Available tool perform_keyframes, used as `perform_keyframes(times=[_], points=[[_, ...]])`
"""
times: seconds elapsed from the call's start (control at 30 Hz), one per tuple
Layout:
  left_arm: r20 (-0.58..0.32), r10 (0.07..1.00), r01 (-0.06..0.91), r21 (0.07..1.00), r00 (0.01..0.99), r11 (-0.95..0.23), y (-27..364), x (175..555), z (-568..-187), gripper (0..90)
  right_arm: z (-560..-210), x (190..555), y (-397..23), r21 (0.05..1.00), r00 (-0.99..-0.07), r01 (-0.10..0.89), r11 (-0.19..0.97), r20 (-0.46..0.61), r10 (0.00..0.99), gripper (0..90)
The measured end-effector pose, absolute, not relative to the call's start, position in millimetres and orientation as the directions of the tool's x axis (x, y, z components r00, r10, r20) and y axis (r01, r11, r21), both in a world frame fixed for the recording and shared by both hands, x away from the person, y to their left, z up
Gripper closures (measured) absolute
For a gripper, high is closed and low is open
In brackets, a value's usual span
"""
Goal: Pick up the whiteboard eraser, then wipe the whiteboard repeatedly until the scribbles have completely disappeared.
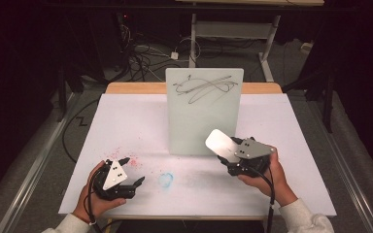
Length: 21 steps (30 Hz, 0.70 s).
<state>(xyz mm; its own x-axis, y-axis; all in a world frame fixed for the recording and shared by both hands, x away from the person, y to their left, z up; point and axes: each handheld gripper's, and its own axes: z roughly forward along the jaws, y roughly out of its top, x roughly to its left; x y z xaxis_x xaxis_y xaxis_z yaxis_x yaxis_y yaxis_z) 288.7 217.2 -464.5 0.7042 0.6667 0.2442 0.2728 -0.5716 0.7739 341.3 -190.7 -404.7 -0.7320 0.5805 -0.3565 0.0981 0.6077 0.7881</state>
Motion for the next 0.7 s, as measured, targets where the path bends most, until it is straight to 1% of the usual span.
perform_keyframes(times=[0.2, 0.4, 0.6, 0.7], points=[[0.250, 0.673, 0.282, 0.768, 0.696, -0.576, 219, 286, -465, 20.3, -401, 342, -192, 0.811, -0.698, 0.085, 0.579, -0.366, 0.616, 31.2], [0.242, 0.678, 0.286, 0.772, 0.694, -0.568, 220, 286, -465, 19.7, -393, 341, -189, 0.816, -0.628, 0.054, 0.575, -0.420, 0.655, 31.3], [0.246, 0.681, 0.291, 0.768, 0.689, -0.571, 221, 283, -466, 19.7, -375, 352, -191, 0.829, -0.499, 0.025, 0.559, -0.474, 0.726, 31.3], [0.248, 0.680, 0.285, 0.770, 0.690, -0.570, 220, 284, -464, 19.7, -368, 357, -193, 0.838, -0.439, 0.025, 0.545, -0.481, 0.759, 31.2]])
